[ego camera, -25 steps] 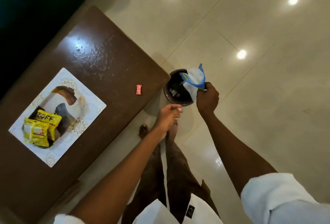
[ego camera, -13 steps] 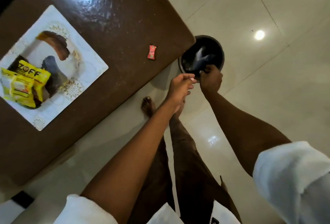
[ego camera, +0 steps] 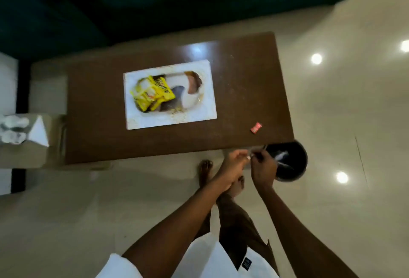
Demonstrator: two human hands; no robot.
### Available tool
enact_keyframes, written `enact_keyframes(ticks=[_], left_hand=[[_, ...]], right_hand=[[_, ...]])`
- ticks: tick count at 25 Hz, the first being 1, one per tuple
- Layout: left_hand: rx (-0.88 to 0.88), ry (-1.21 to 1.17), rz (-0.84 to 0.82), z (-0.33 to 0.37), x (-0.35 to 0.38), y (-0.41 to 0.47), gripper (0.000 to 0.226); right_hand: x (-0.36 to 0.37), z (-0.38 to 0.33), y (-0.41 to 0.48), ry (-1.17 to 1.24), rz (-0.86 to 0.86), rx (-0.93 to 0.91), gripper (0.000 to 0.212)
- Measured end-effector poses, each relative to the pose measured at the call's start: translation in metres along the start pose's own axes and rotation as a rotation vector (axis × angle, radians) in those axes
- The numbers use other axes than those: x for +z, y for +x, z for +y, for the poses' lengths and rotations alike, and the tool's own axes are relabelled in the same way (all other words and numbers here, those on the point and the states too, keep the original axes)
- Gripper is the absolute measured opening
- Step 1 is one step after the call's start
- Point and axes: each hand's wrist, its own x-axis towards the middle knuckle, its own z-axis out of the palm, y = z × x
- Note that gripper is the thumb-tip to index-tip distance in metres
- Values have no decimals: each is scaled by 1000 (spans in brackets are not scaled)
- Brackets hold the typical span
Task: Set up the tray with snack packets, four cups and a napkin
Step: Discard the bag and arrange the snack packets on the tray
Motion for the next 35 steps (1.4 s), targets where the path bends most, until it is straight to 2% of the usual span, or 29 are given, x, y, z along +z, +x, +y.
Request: enact_keyframes(ticks=[4, 6, 8, 12, 16, 20, 23, 29, 35], left_hand=[[130, -225, 166, 51, -74, -66, 37], [188, -328, 215, 65, -114, -92, 37], [224, -329, 250, 74, -151, -115, 35], [333, -256, 251, 87, -225, -155, 33], [437, -173, 221, 90, -288, -170, 30], [387, -94, 200, 101, -334, -164, 29], [435, 13, 185, 140, -356, -148, 42], [522, 360, 272, 226, -384, -122, 53], [412, 439, 416, 281, -431, -52, 54]], right_hand=[[20, -114, -55, -44, -224, -326, 24], [25, -164, -75, -46, -250, -402, 19], [36, -205, -94, -30, -261, -456, 18], [74, -269, -141, 9, -300, -542, 17], [123, -302, -172, 66, -277, -534, 23], [154, -330, -179, 49, -272, -475, 22], [156, -361, -162, 60, -256, -489, 28], [149, -433, -90, -151, -294, -570, 51], [161, -482, 11, -299, -410, -577, 61]])
